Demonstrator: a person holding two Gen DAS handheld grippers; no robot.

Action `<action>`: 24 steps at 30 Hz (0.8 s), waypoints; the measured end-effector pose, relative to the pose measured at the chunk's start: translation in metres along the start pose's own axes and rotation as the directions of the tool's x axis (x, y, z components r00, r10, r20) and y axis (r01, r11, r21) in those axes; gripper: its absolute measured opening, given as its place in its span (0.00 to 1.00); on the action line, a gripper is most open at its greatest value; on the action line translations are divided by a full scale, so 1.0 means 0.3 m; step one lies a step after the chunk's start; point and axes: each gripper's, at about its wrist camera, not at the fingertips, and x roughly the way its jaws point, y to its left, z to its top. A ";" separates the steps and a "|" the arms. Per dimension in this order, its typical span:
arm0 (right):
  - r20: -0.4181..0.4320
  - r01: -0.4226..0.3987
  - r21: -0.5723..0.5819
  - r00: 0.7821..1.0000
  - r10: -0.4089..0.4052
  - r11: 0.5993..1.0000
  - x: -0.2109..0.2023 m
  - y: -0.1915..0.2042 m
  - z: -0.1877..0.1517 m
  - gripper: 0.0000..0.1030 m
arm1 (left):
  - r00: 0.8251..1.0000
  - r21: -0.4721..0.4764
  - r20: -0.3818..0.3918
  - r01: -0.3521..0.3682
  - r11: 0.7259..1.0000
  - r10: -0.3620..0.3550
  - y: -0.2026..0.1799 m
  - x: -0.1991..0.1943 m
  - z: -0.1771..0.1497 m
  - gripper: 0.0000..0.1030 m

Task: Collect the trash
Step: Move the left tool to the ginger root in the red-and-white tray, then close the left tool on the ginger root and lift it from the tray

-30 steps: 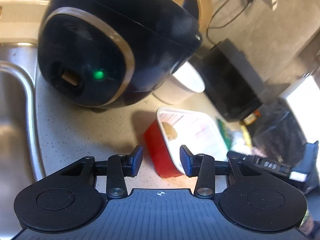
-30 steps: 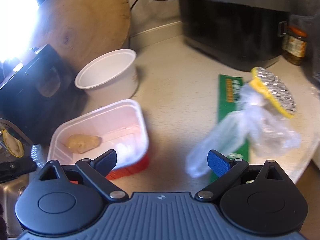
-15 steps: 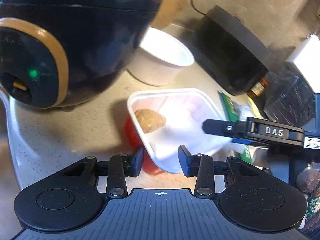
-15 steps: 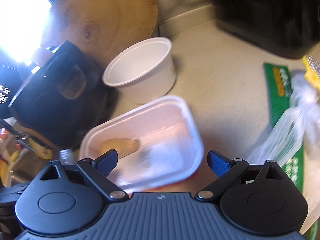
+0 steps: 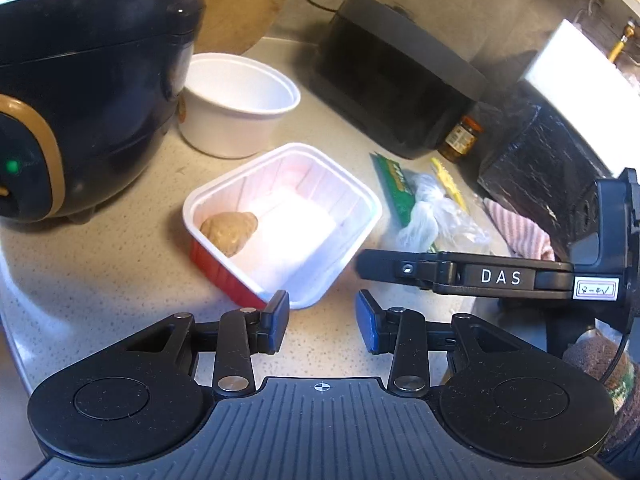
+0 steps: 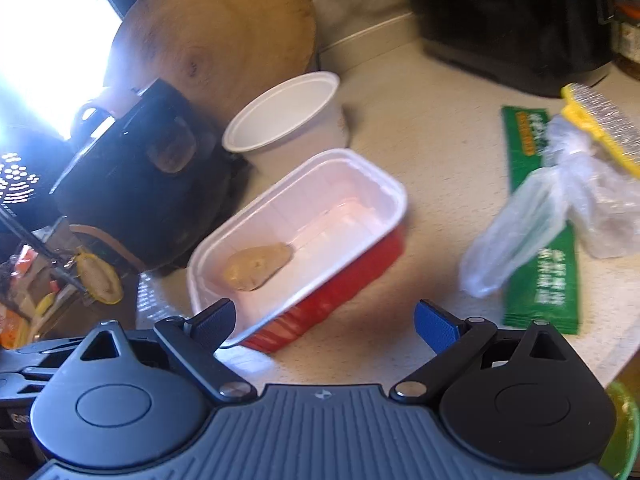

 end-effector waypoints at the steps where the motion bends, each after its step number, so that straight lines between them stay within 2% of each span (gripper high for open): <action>1: 0.007 0.037 -0.006 0.999 -0.037 0.999 -0.002 -0.009 -0.004 0.94 | 1.000 0.000 0.001 -0.008 1.000 0.008 -0.002 0.004 0.001 0.40; 4: 0.011 0.104 -0.009 0.994 -0.104 0.994 -0.002 -0.041 -0.019 0.94 | 0.999 -0.011 0.004 -0.031 0.999 0.031 0.010 0.006 0.002 0.40; 13: -0.065 0.097 0.046 0.993 -0.094 0.994 0.019 -0.119 -0.085 0.95 | 0.990 0.002 0.006 -0.138 0.990 0.138 0.018 0.037 0.021 0.40; 18: -0.072 0.110 -0.042 0.991 -0.113 0.993 0.029 -0.079 -0.112 1.00 | 0.984 -0.025 0.004 -0.176 0.984 0.176 0.053 0.066 0.031 0.40; 22: -0.084 0.185 -0.159 0.976 -0.200 0.970 0.047 -0.028 -0.140 1.00 | 0.981 -0.036 -0.014 -0.193 0.981 0.193 0.085 0.104 0.039 0.42; 24: -0.067 0.277 -0.155 0.955 -0.290 0.948 0.054 -0.016 -0.154 1.00 | 0.981 -0.013 -0.034 -0.190 0.982 0.189 0.082 0.107 0.037 0.38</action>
